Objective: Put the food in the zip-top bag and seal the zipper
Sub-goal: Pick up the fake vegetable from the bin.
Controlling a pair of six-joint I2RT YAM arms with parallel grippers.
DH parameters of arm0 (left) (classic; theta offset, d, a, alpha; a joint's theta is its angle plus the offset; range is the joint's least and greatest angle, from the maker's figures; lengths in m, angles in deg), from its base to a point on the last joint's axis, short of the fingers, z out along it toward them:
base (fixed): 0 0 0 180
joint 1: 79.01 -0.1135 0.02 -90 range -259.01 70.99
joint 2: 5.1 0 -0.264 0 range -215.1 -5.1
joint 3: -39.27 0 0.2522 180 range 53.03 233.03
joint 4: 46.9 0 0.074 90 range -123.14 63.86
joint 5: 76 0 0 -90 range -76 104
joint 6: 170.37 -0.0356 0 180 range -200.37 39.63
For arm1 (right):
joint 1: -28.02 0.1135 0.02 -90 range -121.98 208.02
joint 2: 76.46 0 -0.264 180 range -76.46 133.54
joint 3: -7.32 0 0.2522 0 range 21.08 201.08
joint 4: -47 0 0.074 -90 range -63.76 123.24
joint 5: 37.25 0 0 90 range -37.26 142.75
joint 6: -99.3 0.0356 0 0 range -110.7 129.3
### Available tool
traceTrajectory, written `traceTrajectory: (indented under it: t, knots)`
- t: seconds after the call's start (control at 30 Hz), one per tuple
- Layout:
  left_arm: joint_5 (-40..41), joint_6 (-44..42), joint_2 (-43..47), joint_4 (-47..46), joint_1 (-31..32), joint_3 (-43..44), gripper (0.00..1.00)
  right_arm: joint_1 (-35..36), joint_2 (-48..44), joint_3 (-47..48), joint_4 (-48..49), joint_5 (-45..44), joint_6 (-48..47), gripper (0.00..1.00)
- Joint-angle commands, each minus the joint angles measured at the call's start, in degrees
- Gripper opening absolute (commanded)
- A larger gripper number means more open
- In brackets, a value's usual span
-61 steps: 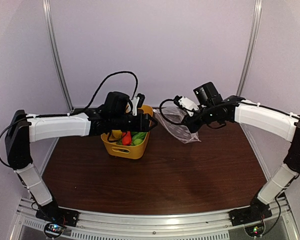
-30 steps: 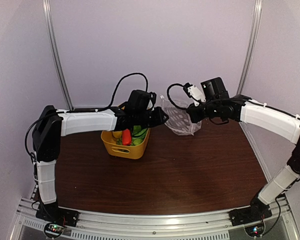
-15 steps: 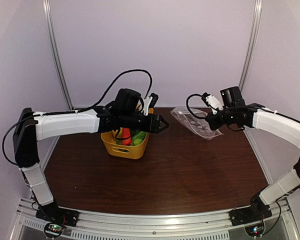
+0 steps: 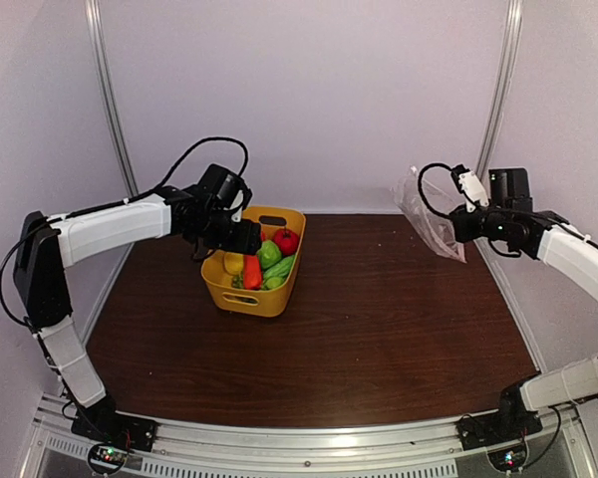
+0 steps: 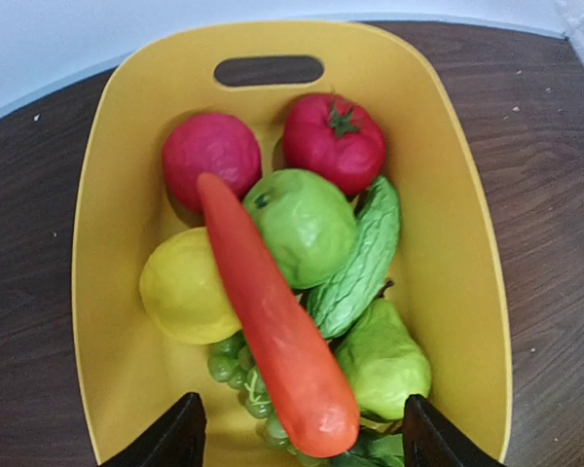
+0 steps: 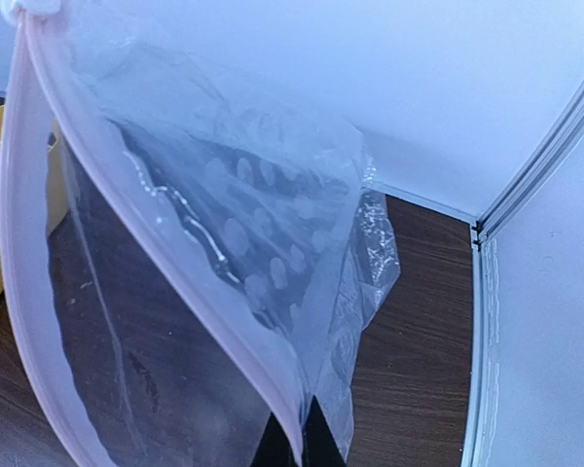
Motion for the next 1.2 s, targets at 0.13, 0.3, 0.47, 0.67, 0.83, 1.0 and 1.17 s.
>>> traceTrajectory:
  t: [0.13, 0.3, 0.47, 0.67, 0.83, 1.0, 1.17]
  knots:
    - [-4.1, 4.9, -7.5, 5.2, -1.0, 3.6, 0.64, 0.5, 0.7, -8.0, 6.1, 7.0, 2.4, 0.0]
    - [-2.1, 6.4, -10.7, 5.2, -1.0, 4.3, 0.6, 0.5, 1.0, -9.5, 6.7, 9.8, 2.6, 0.0]
    - [-0.3, 6.6, -13.0, 5.2, -1.0, 5.1, 0.55, 0.5, 0.4, -9.9, 6.5, 10.8, 2.5, 0.0]
    - [-0.2, 6.7, -14.3, 5.1, -1.0, 5.1, 0.48, 0.5, -0.3, -10.2, 6.7, 10.3, 2.3, 0.0]
    - [-1.8, 5.3, -13.8, 4.3, -1.0, 5.7, 0.28, 0.5, 1.2, -9.4, 6.0, 10.0, 1.9, 0.0]
    - [0.2, 2.8, -10.9, 5.4, -1.0, 6.8, 0.18, 0.5, 1.2, -8.2, 4.7, 8.5, 1.4, 0.0]
    - [0.0, 0.2, -5.0, 5.9, -0.9, 6.9, 0.18, 0.5, 1.1, -7.4, 3.5, 8.4, 1.2, 0.0]
